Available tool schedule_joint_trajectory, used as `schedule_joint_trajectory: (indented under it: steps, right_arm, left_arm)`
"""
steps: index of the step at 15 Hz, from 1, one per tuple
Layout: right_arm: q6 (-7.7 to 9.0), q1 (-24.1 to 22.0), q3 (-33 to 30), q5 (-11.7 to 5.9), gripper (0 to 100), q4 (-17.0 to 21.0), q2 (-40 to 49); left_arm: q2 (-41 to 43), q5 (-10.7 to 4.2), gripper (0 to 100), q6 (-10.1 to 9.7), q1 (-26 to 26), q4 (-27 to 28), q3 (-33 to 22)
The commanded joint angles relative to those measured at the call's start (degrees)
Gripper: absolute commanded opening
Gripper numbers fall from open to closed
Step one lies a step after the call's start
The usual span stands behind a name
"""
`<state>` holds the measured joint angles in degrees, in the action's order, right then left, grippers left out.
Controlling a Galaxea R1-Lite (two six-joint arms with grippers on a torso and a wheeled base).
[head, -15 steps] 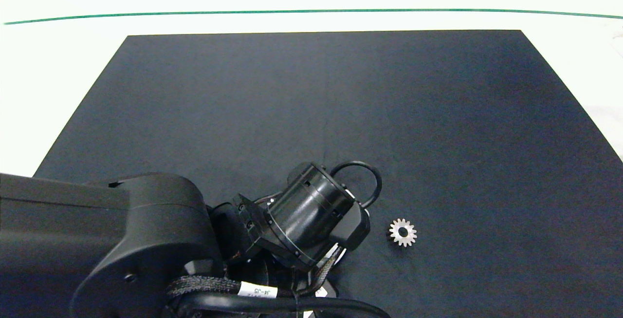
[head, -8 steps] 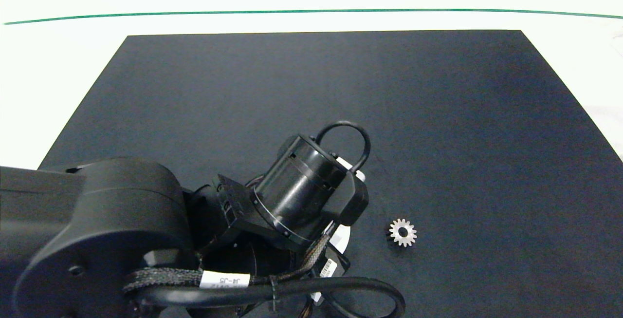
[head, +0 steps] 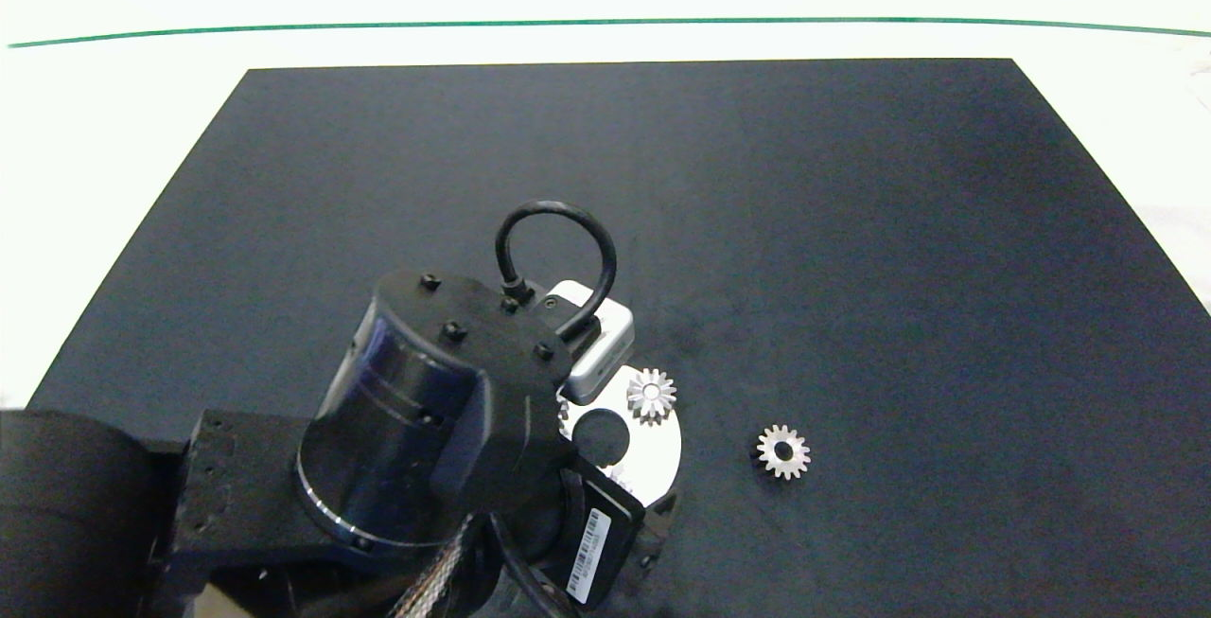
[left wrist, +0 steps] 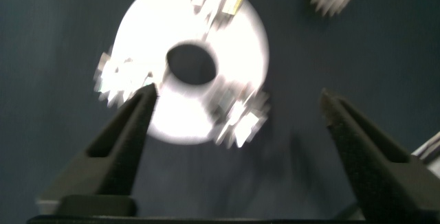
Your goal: Remove an incorrectly installed larger gear and replace it with the correct smaller gear
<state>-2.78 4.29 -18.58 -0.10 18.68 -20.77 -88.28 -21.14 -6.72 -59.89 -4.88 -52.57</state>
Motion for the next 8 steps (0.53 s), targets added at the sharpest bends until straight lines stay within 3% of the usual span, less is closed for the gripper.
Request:
schedule_joint_trajectory:
  steps: [1, 4, 8]
  right_arm:
    - [-0.03, 0.3, 0.6, 0.01, 100, 0.1, 0.3]
    - [-0.03, 1.6, 1.0, 0.01, 100, 0.1, 0.3]
    - [-0.03, 1.6, 1.0, -0.08, 100, 0.1, 0.5]
  left_arm:
    - [-1.3, -0.04, 100, 1.18, -2.7, -5.2, 5.9]
    - [-5.3, -0.04, 100, 0.04, -4.9, -6.1, 6.6]
    - [-8.0, -0.04, 100, 0.3, -3.2, -11.6, 7.7]
